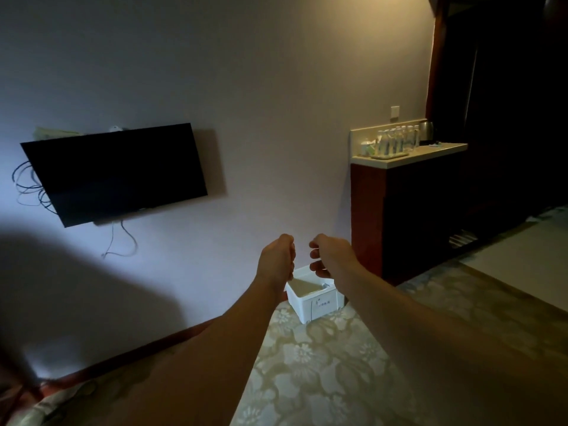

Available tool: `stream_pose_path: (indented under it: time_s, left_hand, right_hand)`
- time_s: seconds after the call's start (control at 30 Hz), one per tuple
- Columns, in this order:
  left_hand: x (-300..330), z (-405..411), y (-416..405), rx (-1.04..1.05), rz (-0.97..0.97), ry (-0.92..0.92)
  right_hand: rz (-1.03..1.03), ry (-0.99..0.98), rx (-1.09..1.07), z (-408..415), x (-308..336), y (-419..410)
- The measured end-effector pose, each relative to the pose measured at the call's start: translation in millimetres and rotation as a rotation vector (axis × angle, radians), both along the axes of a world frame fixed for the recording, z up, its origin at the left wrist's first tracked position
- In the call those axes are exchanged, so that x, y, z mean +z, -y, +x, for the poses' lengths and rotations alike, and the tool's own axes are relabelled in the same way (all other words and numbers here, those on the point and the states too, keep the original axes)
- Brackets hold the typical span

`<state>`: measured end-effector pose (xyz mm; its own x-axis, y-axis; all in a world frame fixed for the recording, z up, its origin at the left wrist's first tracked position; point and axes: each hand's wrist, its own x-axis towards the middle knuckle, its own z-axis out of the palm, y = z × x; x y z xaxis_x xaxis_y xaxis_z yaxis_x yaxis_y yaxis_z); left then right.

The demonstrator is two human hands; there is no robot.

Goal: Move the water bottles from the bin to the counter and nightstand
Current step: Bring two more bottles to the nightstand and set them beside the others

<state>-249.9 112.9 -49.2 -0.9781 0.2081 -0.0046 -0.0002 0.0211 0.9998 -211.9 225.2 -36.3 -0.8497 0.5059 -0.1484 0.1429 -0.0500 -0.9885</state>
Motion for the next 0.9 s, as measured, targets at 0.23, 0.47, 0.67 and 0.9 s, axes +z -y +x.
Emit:
stream_pose_path:
  time_s: [0.23, 0.47, 0.67, 0.9]
  left_hand:
    - [2, -131, -26, -0.02, -0.018, -0.062]
    - [8, -260, -66, -0.035, -0.038, -0.1]
    - [-7, -360, -94, -0.047, 0.001, -0.052]
    - [-26, -486, -127, -0.117, 0.009, -0.043]
  right_hand:
    - [0.011, 0.012, -0.024, -129, -14, -20]
    - [-0.019, 0.024, -0.032, -260, -13, -56]
    - [-0.022, 0.04, -0.048, -349, -27, -85]
    - [-0.033, 0.054, -0.109, -479, -46, -118]
